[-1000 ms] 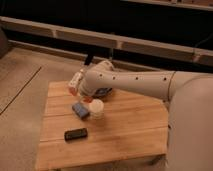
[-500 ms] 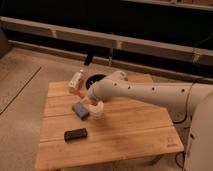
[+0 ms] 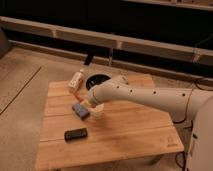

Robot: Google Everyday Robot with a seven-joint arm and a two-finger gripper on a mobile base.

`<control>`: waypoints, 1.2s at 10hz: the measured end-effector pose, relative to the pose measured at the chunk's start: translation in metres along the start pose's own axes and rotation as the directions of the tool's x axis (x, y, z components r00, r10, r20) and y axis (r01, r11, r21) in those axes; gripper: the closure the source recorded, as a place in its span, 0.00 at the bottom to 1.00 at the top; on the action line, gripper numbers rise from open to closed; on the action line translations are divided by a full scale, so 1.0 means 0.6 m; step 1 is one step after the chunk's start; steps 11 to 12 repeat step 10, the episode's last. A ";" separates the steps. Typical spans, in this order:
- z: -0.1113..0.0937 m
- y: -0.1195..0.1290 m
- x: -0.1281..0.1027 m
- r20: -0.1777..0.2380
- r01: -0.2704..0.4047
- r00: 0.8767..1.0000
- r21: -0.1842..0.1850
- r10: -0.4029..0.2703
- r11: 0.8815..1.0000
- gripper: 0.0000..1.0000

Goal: Place the pepper in the ceramic cup

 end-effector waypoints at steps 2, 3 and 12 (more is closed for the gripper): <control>-0.011 -0.009 0.015 0.003 -0.013 1.000 0.011 0.013 1.000 0.27; -0.019 -0.013 0.024 0.001 -0.021 1.000 0.021 0.021 1.000 0.25; -0.036 -0.006 0.055 -0.004 -0.050 0.999 0.028 0.050 0.998 0.25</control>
